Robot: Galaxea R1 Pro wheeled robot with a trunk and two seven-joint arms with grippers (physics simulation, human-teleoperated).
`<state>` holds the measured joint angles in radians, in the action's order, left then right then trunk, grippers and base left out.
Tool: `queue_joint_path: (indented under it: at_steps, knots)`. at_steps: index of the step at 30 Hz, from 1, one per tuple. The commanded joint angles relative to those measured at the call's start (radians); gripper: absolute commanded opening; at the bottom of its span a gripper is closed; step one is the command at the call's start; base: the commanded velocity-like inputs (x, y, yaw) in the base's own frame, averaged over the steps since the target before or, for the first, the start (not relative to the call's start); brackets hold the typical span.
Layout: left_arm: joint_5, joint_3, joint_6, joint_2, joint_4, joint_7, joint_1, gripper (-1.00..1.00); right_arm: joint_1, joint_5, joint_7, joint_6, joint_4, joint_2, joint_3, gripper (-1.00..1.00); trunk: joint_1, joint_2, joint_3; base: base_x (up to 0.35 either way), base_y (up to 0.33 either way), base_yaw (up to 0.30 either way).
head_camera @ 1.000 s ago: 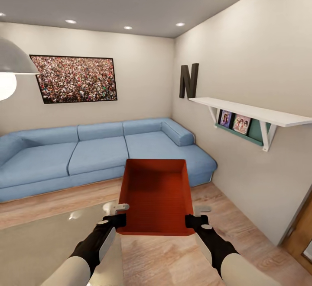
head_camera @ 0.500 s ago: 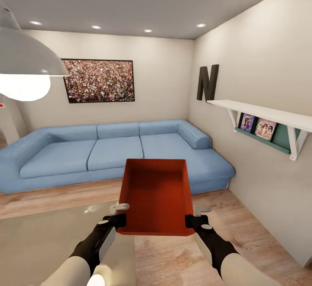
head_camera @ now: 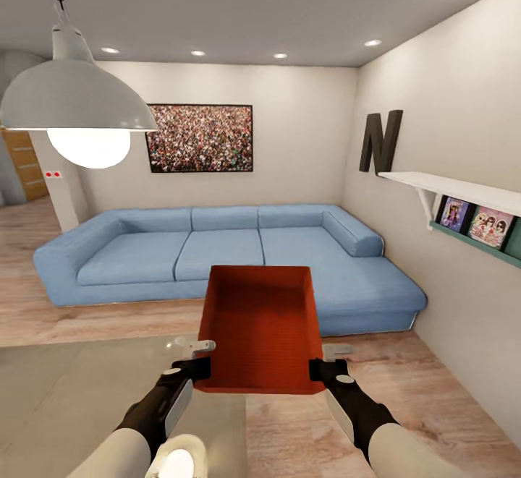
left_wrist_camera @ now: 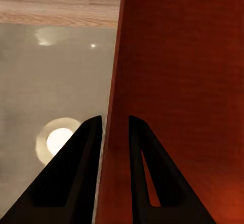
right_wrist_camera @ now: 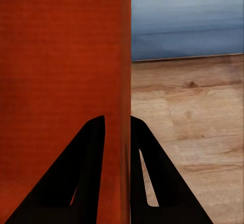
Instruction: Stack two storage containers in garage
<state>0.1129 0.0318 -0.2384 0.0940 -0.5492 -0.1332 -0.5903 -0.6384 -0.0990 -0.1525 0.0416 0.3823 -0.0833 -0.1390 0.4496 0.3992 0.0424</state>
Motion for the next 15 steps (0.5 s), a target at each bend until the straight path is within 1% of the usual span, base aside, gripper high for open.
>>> queue_joint_path:
  at_steps: [1,15]
  knots:
    - [-0.013,0.0,0.053,0.0,-0.004,-0.103,0.0,-1.0,0.0,-0.013,-0.012,0.004,0.0,0.001,0.001,-1.0,0.0,0.001,0.0,0.0,0.0,0.26]
    - [-0.013,0.0,0.053,0.0,-0.003,-0.103,0.0,-1.0,0.0,-0.013,-0.012,0.006,0.0,0.0,0.001,-1.0,0.0,0.001,0.003,0.0,0.0,0.267]
